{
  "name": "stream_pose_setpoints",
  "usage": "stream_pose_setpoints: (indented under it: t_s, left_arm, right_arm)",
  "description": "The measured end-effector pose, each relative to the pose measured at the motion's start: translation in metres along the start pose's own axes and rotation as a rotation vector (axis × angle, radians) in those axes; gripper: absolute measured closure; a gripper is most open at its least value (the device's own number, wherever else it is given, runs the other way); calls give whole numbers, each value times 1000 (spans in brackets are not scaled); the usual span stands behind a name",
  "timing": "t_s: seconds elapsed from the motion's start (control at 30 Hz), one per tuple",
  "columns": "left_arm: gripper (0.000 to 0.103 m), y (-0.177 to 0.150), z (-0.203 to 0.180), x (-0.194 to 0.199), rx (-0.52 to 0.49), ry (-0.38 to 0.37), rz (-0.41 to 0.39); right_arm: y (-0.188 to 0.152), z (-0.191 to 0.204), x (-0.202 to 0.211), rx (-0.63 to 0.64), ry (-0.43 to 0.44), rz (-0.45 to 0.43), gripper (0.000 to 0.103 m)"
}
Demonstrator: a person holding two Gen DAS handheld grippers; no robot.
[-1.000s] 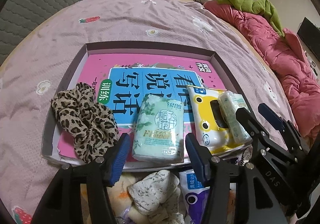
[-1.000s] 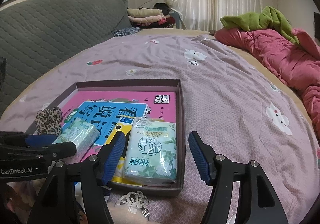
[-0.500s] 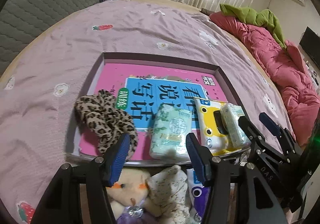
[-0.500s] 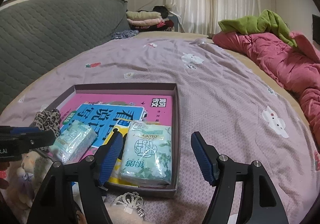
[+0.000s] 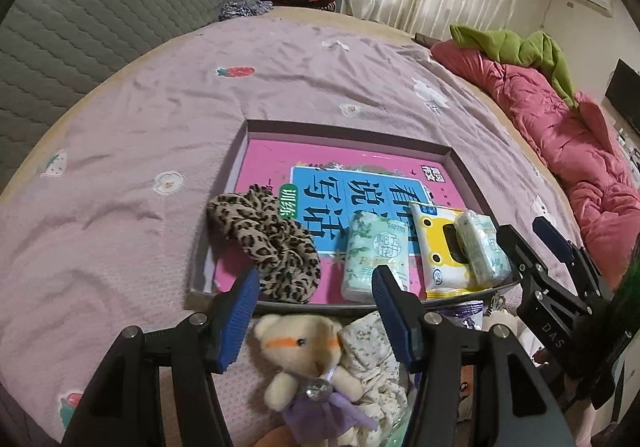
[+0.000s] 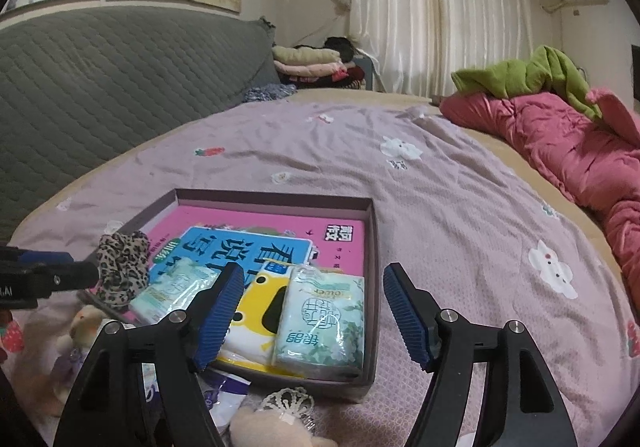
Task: Organize soft objects
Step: 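Withdraw both open grippers from the box back over the remaining pile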
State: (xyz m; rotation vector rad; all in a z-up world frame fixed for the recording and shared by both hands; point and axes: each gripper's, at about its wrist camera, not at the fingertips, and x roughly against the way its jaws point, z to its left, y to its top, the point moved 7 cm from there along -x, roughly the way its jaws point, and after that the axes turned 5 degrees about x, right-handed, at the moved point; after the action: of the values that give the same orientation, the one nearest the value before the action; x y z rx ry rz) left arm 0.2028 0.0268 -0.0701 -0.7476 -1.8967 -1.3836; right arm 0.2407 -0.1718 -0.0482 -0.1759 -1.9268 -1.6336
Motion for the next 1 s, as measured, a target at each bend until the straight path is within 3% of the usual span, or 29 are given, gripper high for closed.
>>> stream_pose_setpoints:
  t_s: [0.4,1.0]
  left_arm:
    - [45,-4,13,16,9,17,-10]
    - [45,-11,16,31,1,5,-18]
  right_arm:
    - [3,6,19,38,-13,-51,28]
    - [-1,-7,49,-5,-42,-79,28]
